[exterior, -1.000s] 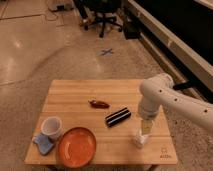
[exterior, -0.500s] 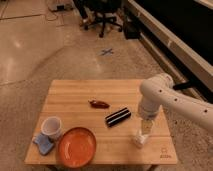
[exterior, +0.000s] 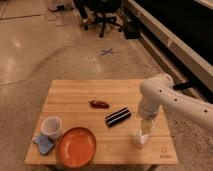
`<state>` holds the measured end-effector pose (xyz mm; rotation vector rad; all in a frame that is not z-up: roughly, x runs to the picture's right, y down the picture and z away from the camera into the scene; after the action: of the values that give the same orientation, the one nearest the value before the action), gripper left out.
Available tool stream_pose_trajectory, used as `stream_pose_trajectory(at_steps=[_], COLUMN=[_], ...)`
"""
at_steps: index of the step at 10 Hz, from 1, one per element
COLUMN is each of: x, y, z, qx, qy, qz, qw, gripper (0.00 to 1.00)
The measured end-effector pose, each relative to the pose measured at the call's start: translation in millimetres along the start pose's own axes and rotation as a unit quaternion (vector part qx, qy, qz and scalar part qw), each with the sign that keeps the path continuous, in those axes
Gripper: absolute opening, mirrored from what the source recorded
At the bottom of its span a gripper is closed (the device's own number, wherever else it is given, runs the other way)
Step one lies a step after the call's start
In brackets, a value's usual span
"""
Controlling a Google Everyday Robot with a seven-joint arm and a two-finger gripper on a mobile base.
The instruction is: Drag the pepper across the table
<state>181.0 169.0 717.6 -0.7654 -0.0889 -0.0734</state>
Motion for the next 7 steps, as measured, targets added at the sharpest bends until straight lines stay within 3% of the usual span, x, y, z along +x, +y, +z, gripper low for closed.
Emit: stream_pose_trajectory(at_steps=[2, 3, 5, 7], x=[0, -7, -35, -69], y=[-1, -10, -38, -73], z=[-1, -2, 1, 11], qx=[0.002, 0.013, 0.045, 0.08], qy=[0.002, 0.01, 0.028, 0.045], qz=[-0.005, -0.023, -0.067, -0.084], qw=[1.0, 0.9996, 0.9963, 0.9923], gripper=[0.65, 0.65, 0.65, 0.65])
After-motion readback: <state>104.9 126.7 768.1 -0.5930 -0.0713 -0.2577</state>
